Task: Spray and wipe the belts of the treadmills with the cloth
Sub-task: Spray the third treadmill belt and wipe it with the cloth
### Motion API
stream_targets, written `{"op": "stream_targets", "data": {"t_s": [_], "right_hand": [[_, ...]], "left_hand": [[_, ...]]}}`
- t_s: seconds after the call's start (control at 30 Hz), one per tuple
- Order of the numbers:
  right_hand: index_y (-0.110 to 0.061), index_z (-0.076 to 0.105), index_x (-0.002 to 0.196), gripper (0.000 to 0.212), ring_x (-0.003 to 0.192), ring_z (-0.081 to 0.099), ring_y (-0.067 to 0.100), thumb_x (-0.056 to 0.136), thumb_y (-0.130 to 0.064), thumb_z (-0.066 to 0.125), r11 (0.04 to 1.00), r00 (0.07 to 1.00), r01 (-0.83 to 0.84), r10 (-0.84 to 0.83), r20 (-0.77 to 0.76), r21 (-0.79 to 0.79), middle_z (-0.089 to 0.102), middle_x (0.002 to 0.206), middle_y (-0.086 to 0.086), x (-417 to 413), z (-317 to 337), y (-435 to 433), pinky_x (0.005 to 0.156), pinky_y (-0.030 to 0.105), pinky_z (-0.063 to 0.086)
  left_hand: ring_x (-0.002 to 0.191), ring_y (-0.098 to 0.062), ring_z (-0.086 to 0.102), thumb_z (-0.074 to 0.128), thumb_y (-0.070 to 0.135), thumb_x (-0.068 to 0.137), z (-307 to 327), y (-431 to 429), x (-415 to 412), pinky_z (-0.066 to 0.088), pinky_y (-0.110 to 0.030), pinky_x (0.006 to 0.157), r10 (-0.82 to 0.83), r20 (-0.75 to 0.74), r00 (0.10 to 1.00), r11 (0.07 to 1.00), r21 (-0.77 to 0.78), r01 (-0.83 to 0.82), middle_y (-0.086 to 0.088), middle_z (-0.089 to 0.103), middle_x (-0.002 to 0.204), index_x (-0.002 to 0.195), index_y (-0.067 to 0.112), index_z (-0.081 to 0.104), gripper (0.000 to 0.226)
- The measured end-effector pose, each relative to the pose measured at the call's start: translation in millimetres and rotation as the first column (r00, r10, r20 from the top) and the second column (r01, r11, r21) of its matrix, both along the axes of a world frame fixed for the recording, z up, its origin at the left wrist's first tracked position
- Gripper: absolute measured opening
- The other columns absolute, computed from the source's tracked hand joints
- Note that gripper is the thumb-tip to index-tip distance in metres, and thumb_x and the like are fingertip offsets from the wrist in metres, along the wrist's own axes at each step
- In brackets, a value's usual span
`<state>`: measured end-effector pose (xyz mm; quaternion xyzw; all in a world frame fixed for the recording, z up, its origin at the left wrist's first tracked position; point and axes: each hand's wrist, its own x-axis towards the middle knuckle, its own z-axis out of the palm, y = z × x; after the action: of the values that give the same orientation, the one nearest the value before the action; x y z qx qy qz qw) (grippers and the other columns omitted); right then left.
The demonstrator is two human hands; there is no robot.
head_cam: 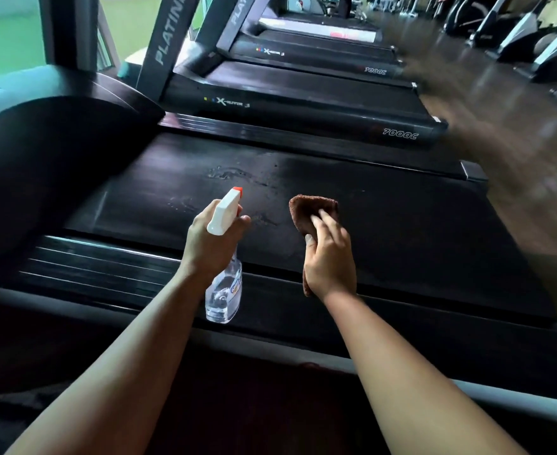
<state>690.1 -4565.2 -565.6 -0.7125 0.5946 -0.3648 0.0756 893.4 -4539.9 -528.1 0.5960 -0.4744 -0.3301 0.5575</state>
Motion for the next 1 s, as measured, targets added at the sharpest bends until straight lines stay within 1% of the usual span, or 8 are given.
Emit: {"op": "stream_targets", "data": {"t_s": [0.13,0.27,0.43,0.53,0.6,0.73,0.8,1.0], "right_hand": [[-0.006,0.057,0.135,0.041,0.126,0.049,0.034,0.094,-0.013,0.056,0.999,1.0,-0.028,0.028,-0.001,0.025,0.051,0.145,0.009,24.7,-27.7,-16.3,0.109,0.043,0.039],[-0.006,0.058,0.134,0.042,0.125,0.05,0.034,0.093,-0.011,0.059,0.996,0.998,-0.06,0.06,-0.001,0.069,0.052,0.145,0.007,50.6,-55.6,-31.5,0.108,0.044,0.041],[-0.008,0.058,0.135,0.043,0.127,0.048,0.034,0.092,-0.01,0.061,0.985,0.996,-0.089,0.089,0.005,0.15,0.051,0.147,0.006,81.4,-89.7,-54.6,0.106,0.048,0.044],[-0.008,0.058,0.135,0.044,0.127,0.048,0.035,0.091,-0.01,0.062,0.975,0.993,-0.118,0.12,0.001,0.187,0.05,0.147,0.005,99.8,-107.5,-68.3,0.104,0.052,0.045],[-0.009,0.056,0.136,0.044,0.128,0.047,0.035,0.093,-0.012,0.061,0.965,0.988,-0.149,0.154,-0.008,0.214,0.048,0.148,0.004,112.0,-118.3,-76.5,0.103,0.054,0.045],[-0.011,0.054,0.14,0.045,0.131,0.044,0.034,0.095,-0.017,0.059,0.942,0.979,-0.183,0.202,-0.04,0.283,0.045,0.151,0.003,133.6,-138.4,-88.2,0.102,0.056,0.045],[-0.013,0.051,0.142,0.046,0.134,0.041,0.032,0.097,-0.019,0.056,0.924,0.974,-0.189,0.22,-0.058,0.332,0.042,0.153,0.001,139.9,-146.7,-89.1,0.105,0.056,0.042],[-0.02,0.04,0.15,0.049,0.144,0.027,0.025,0.103,-0.03,0.045,0.88,0.945,-0.187,0.283,-0.164,0.437,0.03,0.16,-0.006,140.8,-157.3,-88.3,0.116,0.042,0.027]], "left_hand": [[0.069,-0.019,0.06,0.074,0.042,0.069,-21.0,-9.2,17.7,0.055,-0.06,0.077,0.056,0.0,0.998,0.997,0.046,-0.056,0.003,0.067,0.078,0.089,0.025,0.069,0.026],[0.066,-0.024,0.058,0.071,0.043,0.068,-42.9,-21.2,36.1,0.055,-0.06,0.075,0.109,0.01,0.994,0.991,0.082,-0.11,0.002,0.066,0.074,0.091,0.024,0.068,0.03],[0.061,-0.026,0.05,0.069,0.042,0.068,-66.4,-39.0,63.0,0.05,-0.054,0.066,0.165,0.0,0.986,0.977,0.137,-0.163,0.002,0.057,0.066,0.084,0.021,0.063,0.027],[0.059,-0.026,0.05,0.067,0.039,0.07,-72.6,-46.3,76.9,0.052,-0.055,0.064,0.198,0.038,0.979,0.967,0.157,-0.202,-0.001,0.056,0.065,0.082,0.019,0.062,0.024],[0.054,-0.024,0.051,0.067,0.033,0.074,-74.0,-50.0,85.7,0.052,-0.049,0.061,0.224,0.046,0.974,0.961,0.156,-0.228,-0.003,0.053,0.063,0.077,0.014,0.06,0.02],[0.047,-0.02,0.054,0.067,0.023,0.079,-75.3,-55.3,103.1,0.05,-0.039,0.055,0.261,0.06,0.964,0.956,0.119,-0.266,-0.007,0.055,0.061,0.082,0.002,0.061,0.022],[0.047,-0.02,0.054,0.066,0.021,0.078,-76.5,-57.2,110.0,0.05,-0.037,0.054,0.29,0.076,0.954,0.948,0.112,-0.298,-0.008,0.056,0.061,0.082,0.001,0.06,0.021],[0.047,-0.019,0.051,0.065,0.023,0.073,-80.3,-61.9,123.5,0.047,-0.037,0.058,0.376,0.054,0.925,0.916,0.133,-0.38,0.003,0.05,0.055,0.079,0.003,0.058,0.021]]}}
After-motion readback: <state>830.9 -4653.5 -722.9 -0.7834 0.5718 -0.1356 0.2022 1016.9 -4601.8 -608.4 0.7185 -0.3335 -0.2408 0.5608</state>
